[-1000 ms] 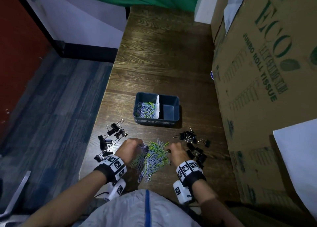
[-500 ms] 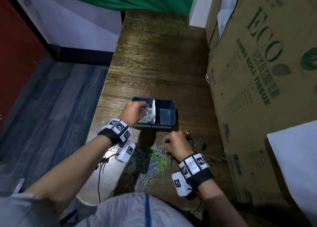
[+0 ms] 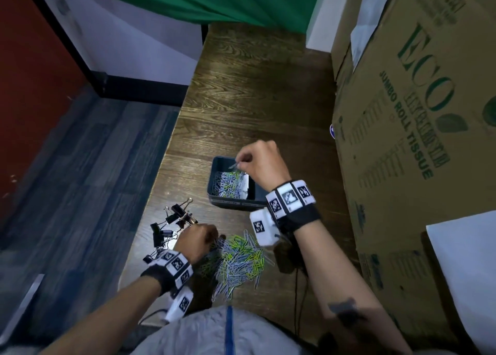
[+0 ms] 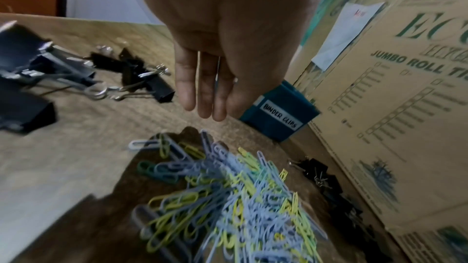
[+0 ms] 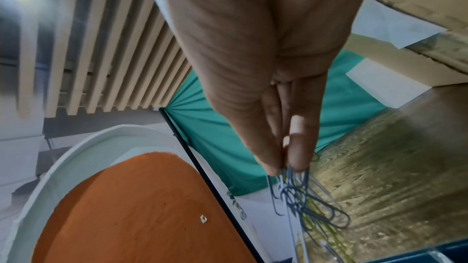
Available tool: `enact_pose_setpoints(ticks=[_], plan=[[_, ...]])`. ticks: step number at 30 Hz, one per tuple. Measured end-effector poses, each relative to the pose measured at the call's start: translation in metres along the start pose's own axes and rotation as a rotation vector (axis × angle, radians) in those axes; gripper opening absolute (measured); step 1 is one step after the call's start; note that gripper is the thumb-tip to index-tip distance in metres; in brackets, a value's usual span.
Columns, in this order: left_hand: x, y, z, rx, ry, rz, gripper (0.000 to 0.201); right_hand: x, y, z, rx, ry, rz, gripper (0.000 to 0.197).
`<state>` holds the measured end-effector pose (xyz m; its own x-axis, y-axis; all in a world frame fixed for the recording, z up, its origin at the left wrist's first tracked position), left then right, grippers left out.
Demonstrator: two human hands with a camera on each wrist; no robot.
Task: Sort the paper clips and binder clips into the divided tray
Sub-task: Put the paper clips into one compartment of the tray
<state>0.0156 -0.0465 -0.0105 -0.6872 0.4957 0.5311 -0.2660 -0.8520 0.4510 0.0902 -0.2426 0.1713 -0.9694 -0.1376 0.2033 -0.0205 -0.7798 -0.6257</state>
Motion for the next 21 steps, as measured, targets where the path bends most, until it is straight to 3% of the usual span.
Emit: enact_pose_setpoints(ticks=[7, 10, 14, 15, 19, 21], plan=[[0.002, -0.017, -0.028, -0.085, -0.112, 0.049, 0.029, -0.021, 0.021, -0.041, 0.004, -0.083, -0.028, 0.035], [0.006, -0.023, -0.036, -0.062, -0.142, 0.074, 0.043, 0.000, 0.050, -0.074, 0.011, -0.116, -0.050, 0.027], [0.011, -0.030, -0.043, -0.002, -0.163, 0.147, 0.064, 0.048, 0.099, -0.124, 0.046, -0.314, -0.196, 0.020], [0.012, -0.033, -0.045, 0.017, -0.165, 0.148, 0.069, 0.061, 0.112, -0.134, 0.064, -0.377, -0.255, 0.028], [0.016, -0.031, -0.055, 0.046, -0.212, 0.094, 0.080, 0.101, 0.149, -0.165, 0.102, -0.625, -0.455, 0.091], [0.016, -0.024, -0.058, 0.034, -0.215, 0.066, 0.084, 0.108, 0.151, -0.176, 0.064, -0.638, -0.466, 0.100]])
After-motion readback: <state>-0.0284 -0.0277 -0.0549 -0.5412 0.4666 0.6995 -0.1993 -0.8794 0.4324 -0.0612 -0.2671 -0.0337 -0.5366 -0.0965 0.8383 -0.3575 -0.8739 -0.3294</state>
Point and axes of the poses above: each hand's wrist, its own x-axis away from the middle knuckle, its own z-axis out of the back of the hand, y = z × x, the point moved 3 cm from there along -x, towards the middle knuckle, and after that the axes turned 13 degrees about -y, right-handed, at the moved point
